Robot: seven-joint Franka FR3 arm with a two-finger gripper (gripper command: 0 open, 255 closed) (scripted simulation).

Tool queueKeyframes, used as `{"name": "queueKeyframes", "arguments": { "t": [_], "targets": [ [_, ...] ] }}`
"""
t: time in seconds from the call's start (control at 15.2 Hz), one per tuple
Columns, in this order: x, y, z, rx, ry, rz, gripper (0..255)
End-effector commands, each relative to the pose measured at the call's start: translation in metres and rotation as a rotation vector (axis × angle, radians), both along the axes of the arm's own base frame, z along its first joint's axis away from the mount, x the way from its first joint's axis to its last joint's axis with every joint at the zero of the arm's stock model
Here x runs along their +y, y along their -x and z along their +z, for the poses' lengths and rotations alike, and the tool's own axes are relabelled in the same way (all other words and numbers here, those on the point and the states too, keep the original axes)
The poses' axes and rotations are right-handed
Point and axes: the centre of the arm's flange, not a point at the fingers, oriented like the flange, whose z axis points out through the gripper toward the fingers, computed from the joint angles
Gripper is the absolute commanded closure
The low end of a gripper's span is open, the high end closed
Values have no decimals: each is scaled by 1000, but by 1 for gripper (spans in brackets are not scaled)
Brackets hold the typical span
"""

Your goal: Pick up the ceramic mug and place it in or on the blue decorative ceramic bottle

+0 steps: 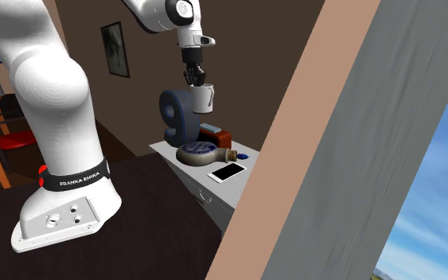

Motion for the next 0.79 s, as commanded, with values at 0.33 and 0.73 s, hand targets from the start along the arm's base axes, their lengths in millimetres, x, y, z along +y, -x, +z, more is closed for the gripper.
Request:
{"name": "queueKeyframes", "arguments": {
  "t": [0.33, 0.73],
  "targets": [
    [10, -2, -33, 0, 0, -1, 255],
    [10, -2, -64, 0, 0, -1, 255]
  ]
}}
